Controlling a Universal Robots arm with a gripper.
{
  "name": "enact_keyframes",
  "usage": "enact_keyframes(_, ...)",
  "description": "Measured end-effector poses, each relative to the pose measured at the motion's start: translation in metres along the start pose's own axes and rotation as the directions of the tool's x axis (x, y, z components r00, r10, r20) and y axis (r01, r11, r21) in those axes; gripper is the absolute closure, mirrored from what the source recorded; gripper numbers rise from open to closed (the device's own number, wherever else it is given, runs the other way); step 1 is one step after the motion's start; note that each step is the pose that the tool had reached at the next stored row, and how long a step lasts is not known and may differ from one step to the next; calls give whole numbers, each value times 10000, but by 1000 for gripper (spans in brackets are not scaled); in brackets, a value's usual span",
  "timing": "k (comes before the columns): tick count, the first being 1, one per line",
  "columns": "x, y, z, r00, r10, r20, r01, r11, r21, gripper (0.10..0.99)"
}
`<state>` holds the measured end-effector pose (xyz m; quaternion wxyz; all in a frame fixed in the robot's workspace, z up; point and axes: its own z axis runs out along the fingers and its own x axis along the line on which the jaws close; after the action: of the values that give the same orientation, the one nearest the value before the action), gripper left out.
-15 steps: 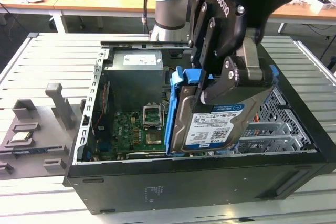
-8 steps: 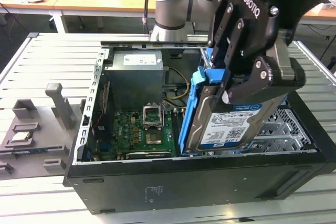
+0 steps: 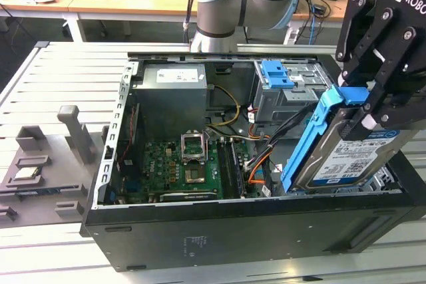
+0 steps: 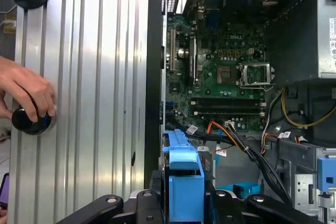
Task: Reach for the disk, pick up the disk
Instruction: 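Pick up the disk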
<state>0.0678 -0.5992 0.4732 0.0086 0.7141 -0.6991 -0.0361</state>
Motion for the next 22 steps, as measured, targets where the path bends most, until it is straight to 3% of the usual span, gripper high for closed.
enact_keyframes(8,-70,-48,1,10000,-2,0,2,10000,0,718)
enact_keyframes(14,-86,-192,-1,10000,-1,-2,1,10000,-1,718)
enact_keyframes(22,-263,-322,9,10000,-2,1,2,10000,0,718)
